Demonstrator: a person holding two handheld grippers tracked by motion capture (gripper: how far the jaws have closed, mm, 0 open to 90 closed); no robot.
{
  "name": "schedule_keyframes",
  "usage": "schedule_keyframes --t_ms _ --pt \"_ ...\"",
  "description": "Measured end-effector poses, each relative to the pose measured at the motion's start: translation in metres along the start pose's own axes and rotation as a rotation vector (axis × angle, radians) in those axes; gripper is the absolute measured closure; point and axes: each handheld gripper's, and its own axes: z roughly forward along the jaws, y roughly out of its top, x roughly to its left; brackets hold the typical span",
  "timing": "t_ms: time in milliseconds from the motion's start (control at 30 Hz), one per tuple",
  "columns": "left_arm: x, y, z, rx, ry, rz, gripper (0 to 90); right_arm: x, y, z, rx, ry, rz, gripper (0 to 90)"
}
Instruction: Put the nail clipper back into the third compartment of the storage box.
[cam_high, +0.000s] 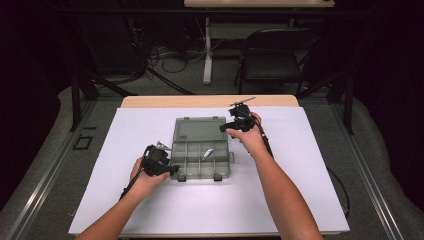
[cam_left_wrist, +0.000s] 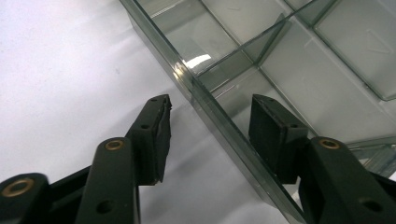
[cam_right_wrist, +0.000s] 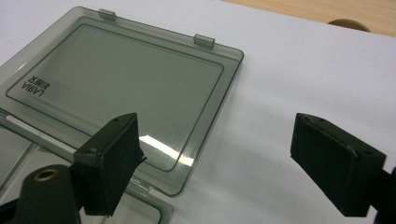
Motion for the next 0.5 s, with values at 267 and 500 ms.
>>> schedule_keyframes --t_ms 267,500 --pt "-0.004 0.0 0.0 -0.002 0.01 -0.01 58.1 -0.006 -0.006 0.013 0.005 0.01 0.036 18.1" --pt "-0.005 -0.001 0.0 -0.015 0.01 -0.028 61.0 0.0 -0.009 0.024 0.014 0.036 0.066 18.7"
